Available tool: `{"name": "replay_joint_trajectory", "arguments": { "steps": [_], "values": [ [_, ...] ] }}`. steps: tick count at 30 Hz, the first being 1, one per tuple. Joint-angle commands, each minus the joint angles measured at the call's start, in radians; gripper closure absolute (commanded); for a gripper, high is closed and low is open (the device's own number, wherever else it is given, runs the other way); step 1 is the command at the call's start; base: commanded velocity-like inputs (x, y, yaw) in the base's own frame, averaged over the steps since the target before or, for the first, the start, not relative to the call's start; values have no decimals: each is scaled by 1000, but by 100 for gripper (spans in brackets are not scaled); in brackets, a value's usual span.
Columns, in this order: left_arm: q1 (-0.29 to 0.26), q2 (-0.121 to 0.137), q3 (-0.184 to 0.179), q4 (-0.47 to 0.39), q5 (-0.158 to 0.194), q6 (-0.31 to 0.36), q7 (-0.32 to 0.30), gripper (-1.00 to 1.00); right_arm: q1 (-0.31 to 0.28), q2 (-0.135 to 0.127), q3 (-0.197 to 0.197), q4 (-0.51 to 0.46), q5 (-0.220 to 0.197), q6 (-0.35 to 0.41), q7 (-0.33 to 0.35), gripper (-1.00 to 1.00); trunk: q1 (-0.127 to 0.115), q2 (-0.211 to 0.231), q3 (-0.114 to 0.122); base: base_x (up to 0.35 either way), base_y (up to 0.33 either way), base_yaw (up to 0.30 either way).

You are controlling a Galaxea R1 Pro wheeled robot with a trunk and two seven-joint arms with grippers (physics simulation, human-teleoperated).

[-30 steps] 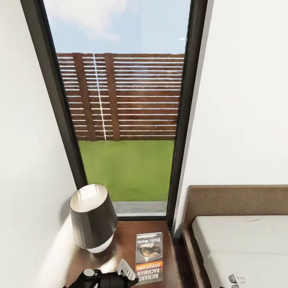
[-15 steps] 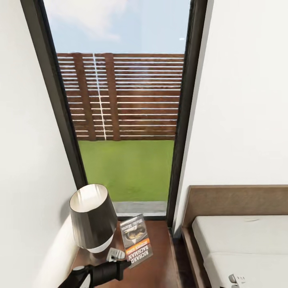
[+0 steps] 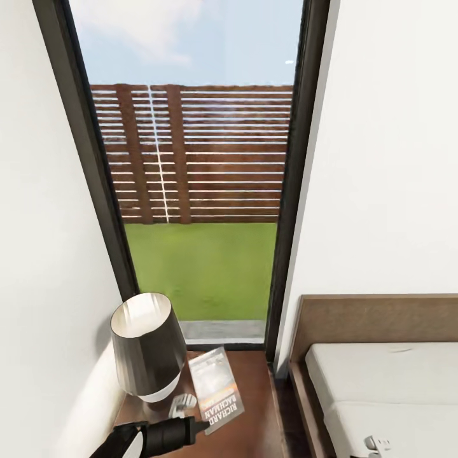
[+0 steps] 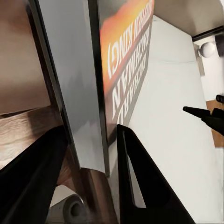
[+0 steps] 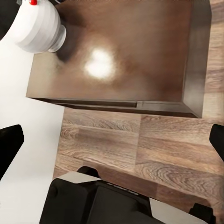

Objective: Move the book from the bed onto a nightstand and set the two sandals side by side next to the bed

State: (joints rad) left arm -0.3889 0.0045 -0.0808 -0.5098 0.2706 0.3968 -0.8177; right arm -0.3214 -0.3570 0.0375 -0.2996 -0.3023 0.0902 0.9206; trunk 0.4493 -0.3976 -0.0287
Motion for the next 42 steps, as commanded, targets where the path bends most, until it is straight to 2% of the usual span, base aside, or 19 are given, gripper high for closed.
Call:
{"name": "replay_joint_trajectory", "arguments": {
  "steps": [1,6,10,14,15,18,21,26,31,34,38,42],
  "values": [
    [-1,0,-2,-1,9,21,0,100,-1,-2,4,-1,-11,10,3,-100,1,-2,-2,0,0,0],
    [-1,0,-1,-1,13,50,-1,100,-1,-5,4,-1,-12,10,3,-100,1,-2,-2,0,0,0],
    [-2,0,-1,-1,26,109,-1,100,-1,-5,4,-1,-12,10,3,-100,1,-2,-2,0,0,0],
    [-2,12,0,-1,109,142,-1,100,-1,-5,4,-1,-12,10,3,-100,1,-2,-2,0,0,0],
    [-2,19,0,-1,159,148,-1,100,-1,-5,4,-1,-11,10,3,-100,1,-2,-2,0,0,0],
    [-4,26,0,-1,228,157,1,100,-1,-5,4,-1,-12,10,3,-100,1,-2,-2,0,0,0],
    [-9,33,-1,-1,252,179,3,100,-1,-5,4,-1,-11,10,2,-100,1,-2,-2,0,0,0],
    [-27,40,1,-7,271,226,5,100,-1,-5,4,-1,-11,10,1,-100,1,-2,-2,0,0,0],
    [-58,32,0,-12,274,237,22,100,-1,-5,4,-1,-11,10,1,-100,1,-2,-2,0,0,0],
    [-62,21,-2,-14,275,256,56,100,-1,-5,4,-1,-11,10,1,-100,1,-2,-2,0,0,0],
    [-64,-12,-3,-19,271,316,96,100,-1,-5,4,-1,-12,10,1,-100,1,-2,-2,0,0,0],
    [-65,-19,-4,-30,270,329,126,100,-1,-5,4,-1,-12,10,1,-100,1,-2,-2,0,0,0]
  ]
}}
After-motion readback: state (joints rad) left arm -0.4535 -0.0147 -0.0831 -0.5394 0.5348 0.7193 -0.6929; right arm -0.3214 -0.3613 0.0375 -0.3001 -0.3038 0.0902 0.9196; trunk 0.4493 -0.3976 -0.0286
